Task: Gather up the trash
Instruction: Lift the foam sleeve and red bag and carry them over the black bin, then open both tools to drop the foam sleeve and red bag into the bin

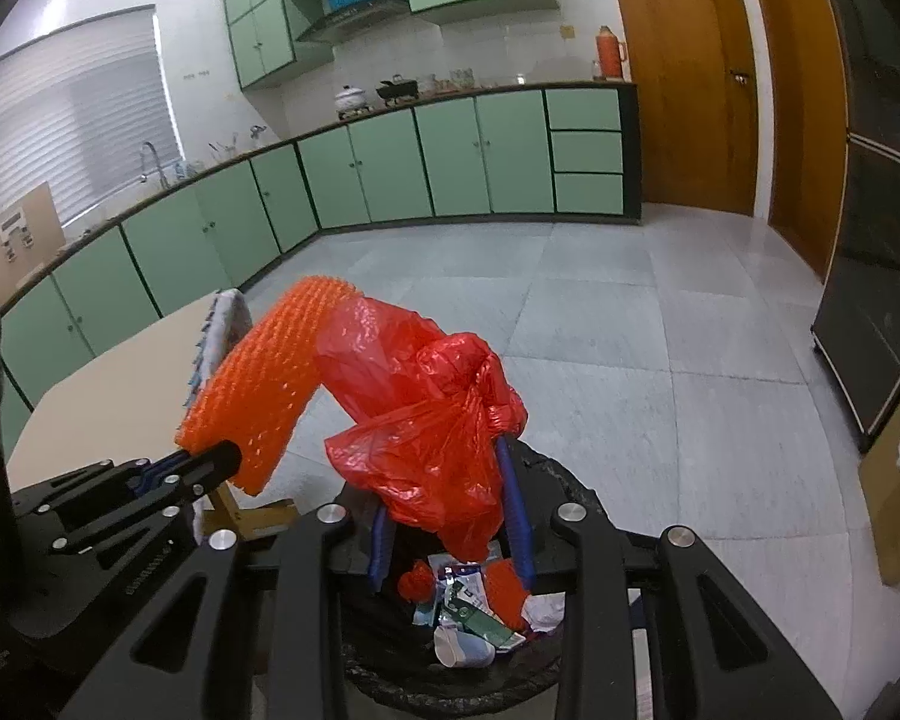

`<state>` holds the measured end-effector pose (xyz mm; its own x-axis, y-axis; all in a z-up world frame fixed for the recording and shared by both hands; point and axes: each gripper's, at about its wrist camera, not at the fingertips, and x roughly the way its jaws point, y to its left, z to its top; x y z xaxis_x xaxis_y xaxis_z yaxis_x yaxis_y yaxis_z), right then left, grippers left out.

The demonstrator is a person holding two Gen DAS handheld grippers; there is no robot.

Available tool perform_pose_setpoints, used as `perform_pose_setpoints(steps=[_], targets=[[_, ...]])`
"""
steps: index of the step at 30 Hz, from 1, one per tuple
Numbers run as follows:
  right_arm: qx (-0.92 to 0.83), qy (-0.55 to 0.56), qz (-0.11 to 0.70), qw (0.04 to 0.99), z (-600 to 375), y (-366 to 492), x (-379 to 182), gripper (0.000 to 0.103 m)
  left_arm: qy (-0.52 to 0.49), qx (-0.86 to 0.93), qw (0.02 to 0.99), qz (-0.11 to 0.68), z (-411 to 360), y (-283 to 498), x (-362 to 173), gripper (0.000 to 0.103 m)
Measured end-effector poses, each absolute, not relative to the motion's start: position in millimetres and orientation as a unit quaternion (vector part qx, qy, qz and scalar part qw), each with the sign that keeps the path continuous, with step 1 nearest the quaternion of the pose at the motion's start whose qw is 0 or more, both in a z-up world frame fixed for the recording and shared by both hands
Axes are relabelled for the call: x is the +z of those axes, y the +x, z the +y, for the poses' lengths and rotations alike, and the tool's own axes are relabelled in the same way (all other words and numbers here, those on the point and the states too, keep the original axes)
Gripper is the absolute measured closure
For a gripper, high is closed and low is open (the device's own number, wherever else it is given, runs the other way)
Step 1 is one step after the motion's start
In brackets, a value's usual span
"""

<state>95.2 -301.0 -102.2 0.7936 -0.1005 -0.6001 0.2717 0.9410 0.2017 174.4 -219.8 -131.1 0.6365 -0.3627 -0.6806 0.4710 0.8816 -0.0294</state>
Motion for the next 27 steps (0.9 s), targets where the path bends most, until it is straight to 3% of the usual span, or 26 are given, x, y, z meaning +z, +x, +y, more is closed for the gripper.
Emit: perform_pose_setpoints(steps=[14, 19, 22, 27], targets=[[-0.111, 0.156, 0.335, 0.923, -319, 116, -126, 0.072, 0.075, -0.237, 0.889, 0.385, -246, 200, -145, 0.094], [-0.112, 0.159, 0.355, 0.914, -322, 127, -138, 0.067, 0.074, -0.243, 0.881, 0.399, -254, 209, -152, 0.088], [-0.111, 0.158, 0.362, 0.912, -323, 130, -144, 0.063, 0.072, -0.24, 0.882, 0.4, -256, 211, -154, 0.075], [-0.11, 0.161, 0.37, 0.908, -326, 131, -150, 0.058, 0.069, -0.237, 0.882, 0.402, -253, 214, -155, 0.069]])
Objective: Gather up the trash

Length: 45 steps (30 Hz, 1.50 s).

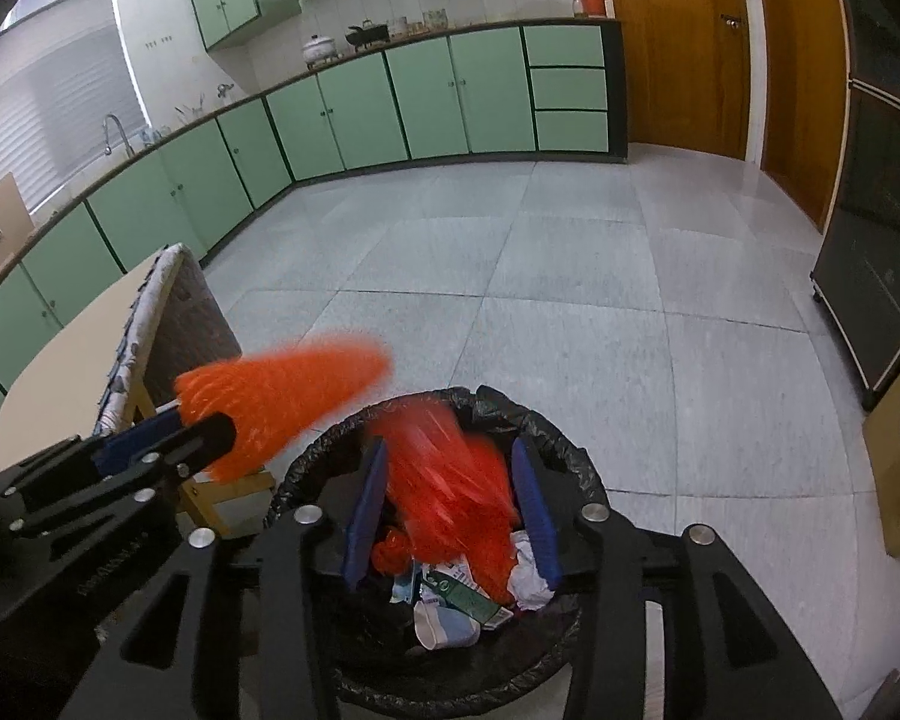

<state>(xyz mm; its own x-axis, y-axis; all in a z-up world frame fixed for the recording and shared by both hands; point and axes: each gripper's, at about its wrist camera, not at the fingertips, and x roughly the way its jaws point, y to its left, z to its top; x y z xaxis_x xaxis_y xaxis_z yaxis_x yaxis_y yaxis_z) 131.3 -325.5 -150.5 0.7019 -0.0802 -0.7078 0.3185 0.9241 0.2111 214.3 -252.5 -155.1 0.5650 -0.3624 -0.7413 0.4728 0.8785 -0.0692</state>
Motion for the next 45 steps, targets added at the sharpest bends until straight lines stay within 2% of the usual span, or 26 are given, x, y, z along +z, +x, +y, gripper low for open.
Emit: perform_pose_setpoints(steps=[5, 8, 10, 13, 25, 37, 45], targets=[[-0.109, 0.167, 0.365, 0.91, -329, 125, -146, 0.052, 0.061, -0.236, 0.886, 0.395, -247, 213, -148, 0.065], [-0.113, 0.164, 0.355, 0.913, -329, 119, -137, 0.039, 0.058, -0.237, 0.893, 0.378, -239, 209, -136, 0.057], [-0.117, 0.163, 0.347, 0.916, -329, 114, -129, 0.023, 0.058, -0.237, 0.899, 0.363, -233, 204, -126, 0.049], [-0.121, 0.158, 0.337, 0.92, -328, 108, -116, 0.016, 0.049, -0.24, 0.905, 0.348, -219, 198, -111, 0.039], [-0.092, 0.132, 0.299, 0.94, -301, 74, -57, 0.008, 0.037, -0.223, 0.93, 0.289, -153, 153, -57, 0.018], [-0.03, 0.095, 0.247, 0.964, -256, 30, 4, 0.006, 0.026, -0.209, 0.945, 0.25, -101, 103, -14, 0.012], [-0.006, 0.069, 0.222, 0.973, -229, 7, 25, 0.006, 0.02, -0.199, 0.955, 0.219, -81, 78, 8, 0.011]])
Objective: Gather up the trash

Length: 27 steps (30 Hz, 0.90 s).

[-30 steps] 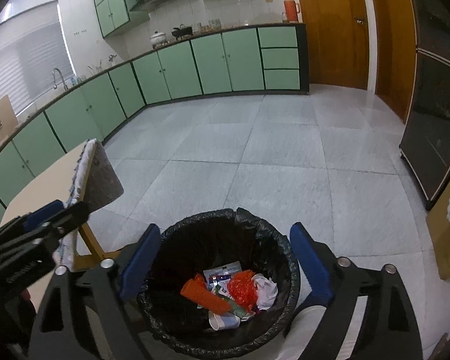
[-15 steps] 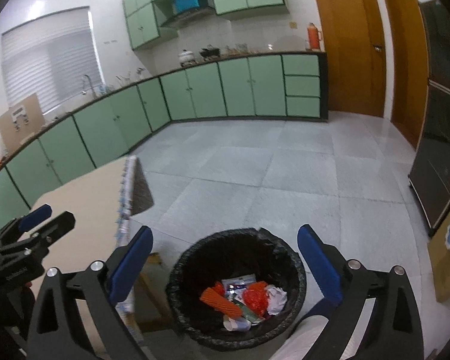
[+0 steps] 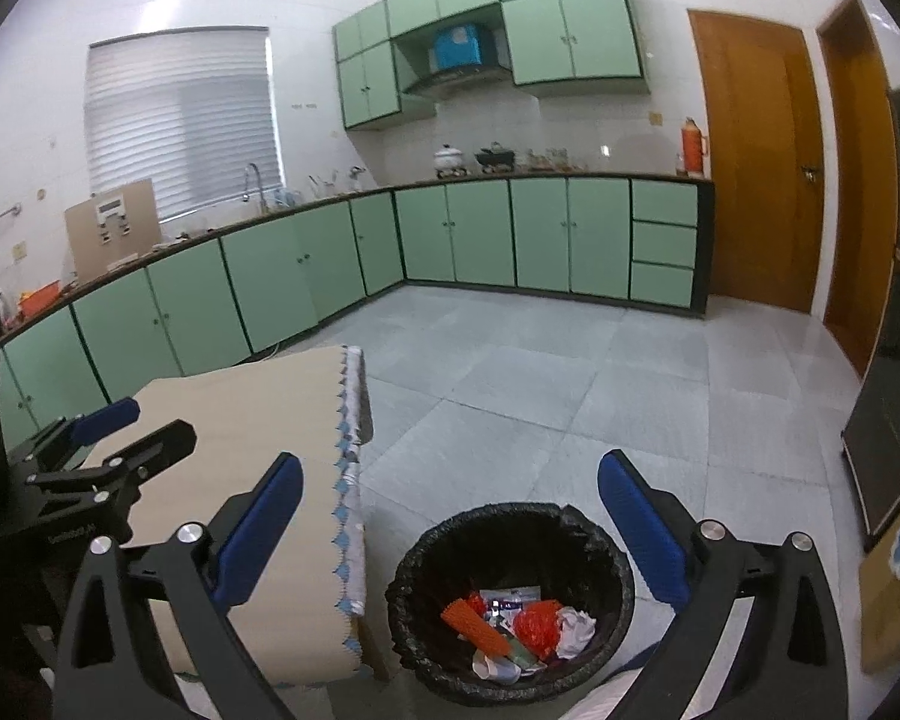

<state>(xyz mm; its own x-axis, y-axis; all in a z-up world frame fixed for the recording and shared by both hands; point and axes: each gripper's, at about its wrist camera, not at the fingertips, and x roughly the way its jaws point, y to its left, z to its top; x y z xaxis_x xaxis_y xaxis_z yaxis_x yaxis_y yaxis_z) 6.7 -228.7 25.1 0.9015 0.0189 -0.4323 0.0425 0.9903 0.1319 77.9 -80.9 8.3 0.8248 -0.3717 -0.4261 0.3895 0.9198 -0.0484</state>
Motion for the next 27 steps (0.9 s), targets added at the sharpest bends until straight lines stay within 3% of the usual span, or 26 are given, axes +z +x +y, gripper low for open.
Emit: perform_pose_setpoints(steps=[27], targets=[[0.025, 0.042, 0.187, 0.981, -192, -17, 49, 0.006, 0.009, -0.183, 0.967, 0.174, -42, 43, 29, 0.01]])
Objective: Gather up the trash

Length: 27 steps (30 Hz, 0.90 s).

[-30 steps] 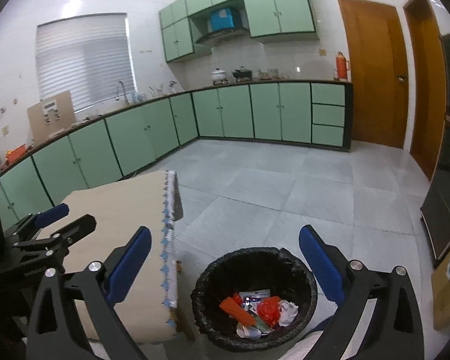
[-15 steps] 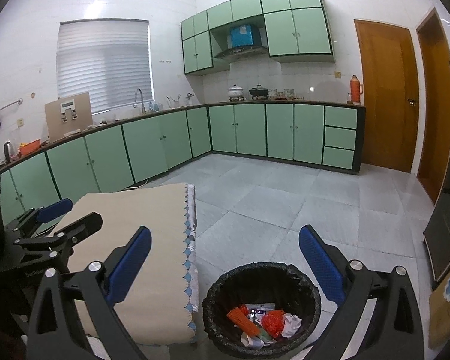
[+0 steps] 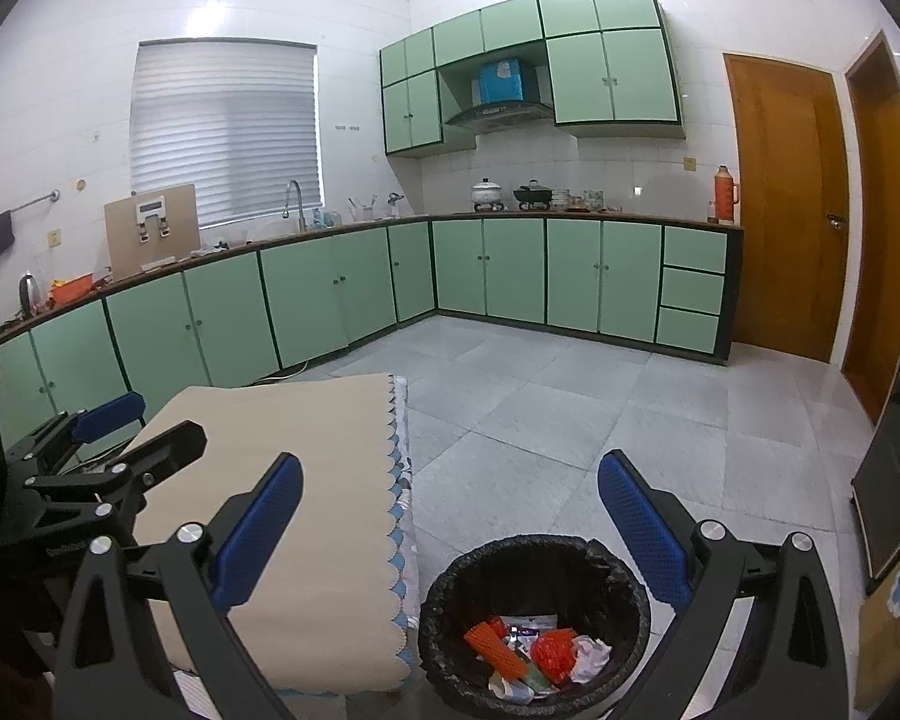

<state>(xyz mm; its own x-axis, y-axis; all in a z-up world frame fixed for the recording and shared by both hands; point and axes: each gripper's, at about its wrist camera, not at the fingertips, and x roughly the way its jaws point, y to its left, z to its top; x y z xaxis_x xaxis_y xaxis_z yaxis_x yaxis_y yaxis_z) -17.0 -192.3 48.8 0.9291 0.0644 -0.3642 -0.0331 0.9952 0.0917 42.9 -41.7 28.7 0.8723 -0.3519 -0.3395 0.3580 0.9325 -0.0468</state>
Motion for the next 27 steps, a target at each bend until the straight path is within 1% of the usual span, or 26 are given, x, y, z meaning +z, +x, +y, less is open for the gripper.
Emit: perform_pose_setpoints(steps=[27], targets=[[0.035, 0.04, 0.19, 0.98, -182.2, -10.3, 48.9, 0.006, 0.012, -0.174, 0.97, 0.168, -41.2, 40.2, 27.6, 0.01]])
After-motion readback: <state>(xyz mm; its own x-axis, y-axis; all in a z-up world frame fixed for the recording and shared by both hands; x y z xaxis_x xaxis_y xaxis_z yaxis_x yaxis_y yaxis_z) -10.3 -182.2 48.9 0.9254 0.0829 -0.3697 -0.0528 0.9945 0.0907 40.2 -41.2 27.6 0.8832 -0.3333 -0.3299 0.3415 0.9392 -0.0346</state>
